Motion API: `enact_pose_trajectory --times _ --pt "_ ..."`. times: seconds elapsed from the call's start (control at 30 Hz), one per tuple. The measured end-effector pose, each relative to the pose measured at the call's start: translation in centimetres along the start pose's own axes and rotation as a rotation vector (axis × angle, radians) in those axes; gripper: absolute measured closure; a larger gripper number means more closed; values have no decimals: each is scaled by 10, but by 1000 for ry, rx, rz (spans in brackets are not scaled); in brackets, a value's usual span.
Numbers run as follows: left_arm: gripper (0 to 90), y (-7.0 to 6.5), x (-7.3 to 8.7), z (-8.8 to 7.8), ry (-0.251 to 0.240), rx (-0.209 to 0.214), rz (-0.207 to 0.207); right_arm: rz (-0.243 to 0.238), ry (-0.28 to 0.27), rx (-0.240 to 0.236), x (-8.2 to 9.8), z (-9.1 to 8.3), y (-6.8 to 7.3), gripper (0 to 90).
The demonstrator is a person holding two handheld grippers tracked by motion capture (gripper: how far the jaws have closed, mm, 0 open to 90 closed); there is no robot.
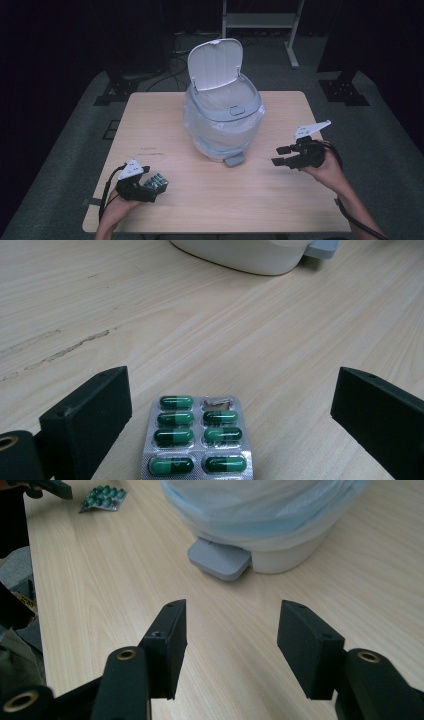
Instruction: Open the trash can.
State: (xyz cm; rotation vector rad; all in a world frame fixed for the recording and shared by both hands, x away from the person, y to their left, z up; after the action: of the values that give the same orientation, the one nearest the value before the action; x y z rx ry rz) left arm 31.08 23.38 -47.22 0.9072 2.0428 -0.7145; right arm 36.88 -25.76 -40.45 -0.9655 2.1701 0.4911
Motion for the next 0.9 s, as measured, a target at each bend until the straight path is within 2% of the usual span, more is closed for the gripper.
enact_pose_trajectory --times 0.3,0.5,0.77,0.9 --pt "20 0 3 2 25 10 17 13 0 -5 17 6 -1 414" --pt "20 2 5 0 34 5 12 23 -2 -12 28 10 -1 414" --pt "39 5 11 7 93 1 15 37 -9 -26 41 12 -2 414" --pt "47 6 12 9 125 -31 29 41 -4 -24 47 13 -1 403"
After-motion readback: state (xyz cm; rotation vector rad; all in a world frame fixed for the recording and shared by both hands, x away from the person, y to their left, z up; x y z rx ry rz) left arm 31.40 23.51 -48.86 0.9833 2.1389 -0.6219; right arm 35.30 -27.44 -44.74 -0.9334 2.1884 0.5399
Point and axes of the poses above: each handheld gripper's, and its own axes: z roughly forward along the jaws, x roughly out of its underside, y roughly to its left, the point moved 3 cm from there along z, roughly forward along the jaws, and after that the axes turned 11 degrees about x, right-handed, at the moved point
